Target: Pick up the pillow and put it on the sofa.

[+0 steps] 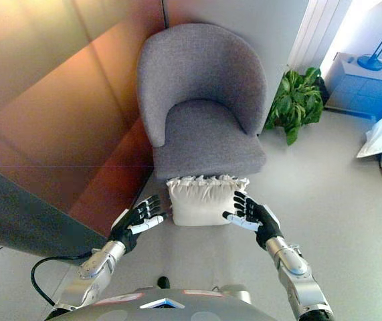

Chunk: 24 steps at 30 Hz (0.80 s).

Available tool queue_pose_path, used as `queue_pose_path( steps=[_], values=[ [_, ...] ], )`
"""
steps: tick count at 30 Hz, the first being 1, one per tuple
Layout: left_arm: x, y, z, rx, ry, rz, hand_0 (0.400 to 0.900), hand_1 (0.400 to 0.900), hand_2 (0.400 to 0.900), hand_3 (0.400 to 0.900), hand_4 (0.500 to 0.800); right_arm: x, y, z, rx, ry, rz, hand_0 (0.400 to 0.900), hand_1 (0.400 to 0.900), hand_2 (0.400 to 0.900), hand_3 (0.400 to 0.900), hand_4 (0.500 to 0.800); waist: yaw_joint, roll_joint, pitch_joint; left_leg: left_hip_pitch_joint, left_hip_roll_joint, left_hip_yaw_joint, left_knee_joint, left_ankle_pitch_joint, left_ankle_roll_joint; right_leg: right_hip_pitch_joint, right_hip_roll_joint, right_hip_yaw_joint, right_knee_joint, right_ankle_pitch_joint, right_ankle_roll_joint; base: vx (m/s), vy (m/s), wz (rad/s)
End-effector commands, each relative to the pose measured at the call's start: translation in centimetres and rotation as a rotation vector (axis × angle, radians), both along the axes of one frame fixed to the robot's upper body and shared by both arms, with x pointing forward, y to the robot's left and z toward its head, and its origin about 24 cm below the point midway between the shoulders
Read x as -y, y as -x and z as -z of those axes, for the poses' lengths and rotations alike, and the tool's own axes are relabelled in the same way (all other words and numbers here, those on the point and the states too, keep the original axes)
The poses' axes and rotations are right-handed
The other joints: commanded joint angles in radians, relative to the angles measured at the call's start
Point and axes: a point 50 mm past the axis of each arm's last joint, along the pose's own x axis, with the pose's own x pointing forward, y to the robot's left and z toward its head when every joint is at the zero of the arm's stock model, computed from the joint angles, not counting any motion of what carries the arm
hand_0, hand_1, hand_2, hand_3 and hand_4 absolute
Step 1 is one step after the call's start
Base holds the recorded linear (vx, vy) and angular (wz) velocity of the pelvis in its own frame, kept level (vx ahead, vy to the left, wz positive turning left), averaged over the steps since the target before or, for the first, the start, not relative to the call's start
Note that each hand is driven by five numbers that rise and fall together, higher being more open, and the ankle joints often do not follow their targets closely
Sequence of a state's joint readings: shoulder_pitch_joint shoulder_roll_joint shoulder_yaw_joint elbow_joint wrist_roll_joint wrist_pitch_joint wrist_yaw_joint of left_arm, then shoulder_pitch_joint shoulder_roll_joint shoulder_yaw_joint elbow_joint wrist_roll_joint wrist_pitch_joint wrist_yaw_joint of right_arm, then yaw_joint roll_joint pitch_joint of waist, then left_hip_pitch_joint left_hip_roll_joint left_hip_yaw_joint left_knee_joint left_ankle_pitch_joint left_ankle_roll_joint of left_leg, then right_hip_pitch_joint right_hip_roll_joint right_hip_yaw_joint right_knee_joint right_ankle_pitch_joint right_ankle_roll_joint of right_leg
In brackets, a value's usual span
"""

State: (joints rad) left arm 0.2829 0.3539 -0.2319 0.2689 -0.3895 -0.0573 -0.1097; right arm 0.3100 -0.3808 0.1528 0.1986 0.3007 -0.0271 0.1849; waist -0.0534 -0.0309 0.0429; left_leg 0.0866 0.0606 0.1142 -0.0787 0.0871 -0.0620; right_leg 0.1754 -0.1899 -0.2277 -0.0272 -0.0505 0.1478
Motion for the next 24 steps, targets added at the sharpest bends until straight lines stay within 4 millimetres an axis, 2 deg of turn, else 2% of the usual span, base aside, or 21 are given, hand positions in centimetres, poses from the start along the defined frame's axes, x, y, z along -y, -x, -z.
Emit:
queue_pose_path(
  steps=[1,10,18,21,22,24],
  values=[
    [-1.6,-3.3,-3.2,0.204,-0.034,-0.03,0.9,0.9,0.9,0.9,0.8,-0.3,-3.2,-3.2,0.216,0.002,-0.033,0.9,0.9,0.9,0.9,0.8,-0.002,-0.031,0.002,-0.032,0.014,0.021,0.158,-0.146,0.018,-0.051,0.017,-0.02,0.003,0.048,-0.026,0.0,0.0,0.0],
    [-1.6,-3.2,-3.4,0.207,-0.018,-0.026,0.9,0.9,0.9,0.9,0.8,0.0,-3.1,-3.6,0.227,0.002,-0.031,0.9,0.9,0.9,0.9,0.8,-0.006,-0.021,0.01,-0.036,0.022,0.015,0.164,-0.142,0.01,-0.054,0.027,-0.021,0.013,0.035,-0.034,0.0,-0.022,0.02],
    [-1.4,-3.4,-3.5,0.21,-0.01,-0.026,0.9,0.9,0.9,0.9,0.8,0.3,-3.3,-4.2,0.252,0.009,-0.023,0.9,0.9,0.9,0.9,0.8,-0.01,-0.015,0.041,-0.064,0.071,-0.004,0.2,-0.131,-0.019,-0.065,0.07,-0.019,0.023,0.014,-0.062,-0.01,-0.097,0.05],
    [-1.4,-3.4,-3.5,0.21,-0.01,-0.026,0.9,0.9,0.9,0.9,0.8,0.3,-3.3,-4.2,0.252,0.009,-0.023,0.9,0.9,0.9,0.9,0.8,-0.01,-0.015,0.041,-0.064,0.072,-0.004,0.2,-0.131,-0.019,-0.065,0.07,-0.019,0.023,0.014,-0.062,0.01,-0.075,-0.01],
    [-1.4,-3.4,-3.5,0.208,-0.002,-0.029,0.9,0.9,0.9,0.9,0.8,0.5,-3.4,-4.4,0.263,0.008,-0.014,0.9,0.9,0.9,0.9,0.8,-0.008,-0.015,0.061,-0.087,0.099,-0.02,0.277,-0.148,-0.035,-0.058,0.099,-0.01,0.023,0.003,-0.081,0.04,-0.301,-0.09],
    [-1.0,-3.4,-3.5,0.208,0.015,-0.028,0.9,0.9,0.9,0.9,0.8,0.7,-3.8,-4.7,0.285,0.008,-0.003,0.9,0.9,0.9,0.9,0.8,0.005,-0.014,0.104,-0.165,0.126,-0.043,0.519,-0.142,-0.039,-0.029,0.129,0.003,0.019,-0.007,-0.111,0.03,-0.31,-0.1]
  ],
)
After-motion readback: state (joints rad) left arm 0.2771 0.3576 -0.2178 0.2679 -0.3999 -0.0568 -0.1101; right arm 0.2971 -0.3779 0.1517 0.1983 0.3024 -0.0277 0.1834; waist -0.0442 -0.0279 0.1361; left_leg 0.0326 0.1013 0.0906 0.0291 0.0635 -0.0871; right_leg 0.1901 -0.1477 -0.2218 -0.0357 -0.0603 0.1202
